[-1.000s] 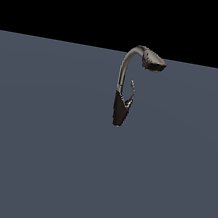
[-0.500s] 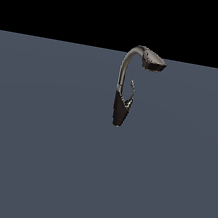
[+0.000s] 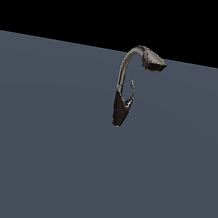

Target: Turn on the faucet by rotating a designated handle.

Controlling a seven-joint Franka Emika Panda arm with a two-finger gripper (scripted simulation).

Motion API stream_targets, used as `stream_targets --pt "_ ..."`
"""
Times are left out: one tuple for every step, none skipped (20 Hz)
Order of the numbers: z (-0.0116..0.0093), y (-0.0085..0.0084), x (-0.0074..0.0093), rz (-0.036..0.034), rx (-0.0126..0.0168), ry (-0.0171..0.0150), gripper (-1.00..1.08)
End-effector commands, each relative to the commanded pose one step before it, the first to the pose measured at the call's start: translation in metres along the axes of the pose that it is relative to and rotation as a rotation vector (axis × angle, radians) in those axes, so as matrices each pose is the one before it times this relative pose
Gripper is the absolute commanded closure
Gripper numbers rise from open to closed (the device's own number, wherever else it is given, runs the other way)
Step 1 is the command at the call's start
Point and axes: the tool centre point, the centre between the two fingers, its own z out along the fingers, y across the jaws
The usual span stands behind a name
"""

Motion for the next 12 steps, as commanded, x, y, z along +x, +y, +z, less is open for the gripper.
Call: stream_targets --pt "0.0006 -0.00076 0.00699 0.02155 0.01292 -0.01045 1.08" --pt "0.00027 -0.00043 0.00353 0.01078 0.00641 -0.00504 1.08" --pt "0.00032 -0.00049 0.00386 0.01176 0.00694 -0.00549 1.08" --pt "0.0004 -0.00055 0.0042 0.01277 0.00745 -0.00601 1.08" --pt "0.00049 -0.0006 0.00455 0.0138 0.00797 -0.00652 1.08" --pt "0.00058 -0.00067 0.0049 0.01481 0.00846 -0.007 1.08" --pt "0.00069 -0.00074 0.00526 0.01585 0.00895 -0.0075 1.08" --pt "0.00081 -0.00081 0.00563 0.01691 0.00942 -0.00802 1.08" --pt "0.00094 -0.00089 0.006 0.01798 0.00988 -0.00855 1.08" --pt "0.00109 -0.00097 0.00638 0.01905 0.01032 -0.00907 1.08" --pt "0.00122 -0.00104 0.00662 0.01969 0.01051 -0.00939 1.08" --pt "0.00132 -0.00108 0.00668 0.01981 0.01041 -0.00947 1.08"
